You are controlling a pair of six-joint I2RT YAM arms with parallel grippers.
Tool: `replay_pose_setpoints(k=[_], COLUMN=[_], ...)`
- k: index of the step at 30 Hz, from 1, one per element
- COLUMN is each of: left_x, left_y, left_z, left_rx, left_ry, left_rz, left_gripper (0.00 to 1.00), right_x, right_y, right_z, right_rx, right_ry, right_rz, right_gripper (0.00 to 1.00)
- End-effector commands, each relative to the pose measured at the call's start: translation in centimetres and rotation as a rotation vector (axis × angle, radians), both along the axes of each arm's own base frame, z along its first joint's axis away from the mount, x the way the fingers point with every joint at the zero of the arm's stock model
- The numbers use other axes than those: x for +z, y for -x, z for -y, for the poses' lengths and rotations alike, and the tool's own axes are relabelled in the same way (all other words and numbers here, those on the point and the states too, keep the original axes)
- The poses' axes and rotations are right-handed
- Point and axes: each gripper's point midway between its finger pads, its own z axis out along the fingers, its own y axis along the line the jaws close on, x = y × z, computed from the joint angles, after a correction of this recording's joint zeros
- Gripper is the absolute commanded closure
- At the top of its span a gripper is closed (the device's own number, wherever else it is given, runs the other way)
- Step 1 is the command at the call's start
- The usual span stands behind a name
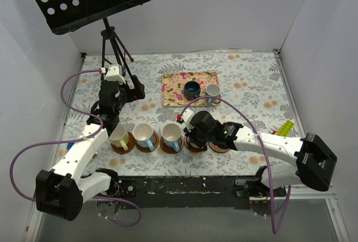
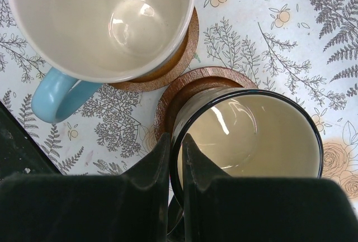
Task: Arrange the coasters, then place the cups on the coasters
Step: Place the cup on the coaster.
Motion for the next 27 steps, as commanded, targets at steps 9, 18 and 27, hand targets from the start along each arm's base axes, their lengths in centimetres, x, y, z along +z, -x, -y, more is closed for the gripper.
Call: replay_pose_setpoints(k=[9,18,27], left_x=[1.49,1.65,1.62], left_y=[-0.10,-0.13,-0.11], left_z=[0.03,-0.02,0.00], left_rx=[-0.004,-0.003,-0.003], left_ry=[0.011,0.013,0.012], left_rz=[0.029,0.033,0.032], left_gripper=[0.02,0.02,0.02], right_x=[1.96,2.03,1.66], right_y=[-1.45,-1.92,-2.02], right_z=[-1.83,-1.76,-1.93], right_rx=[-0.030,-0.073,-0.093], right_ry=[-0.089,-0.085,-0.067], right_rz=[0.064,0.067,0.065], right_gripper=[0.99,0.99,0.99])
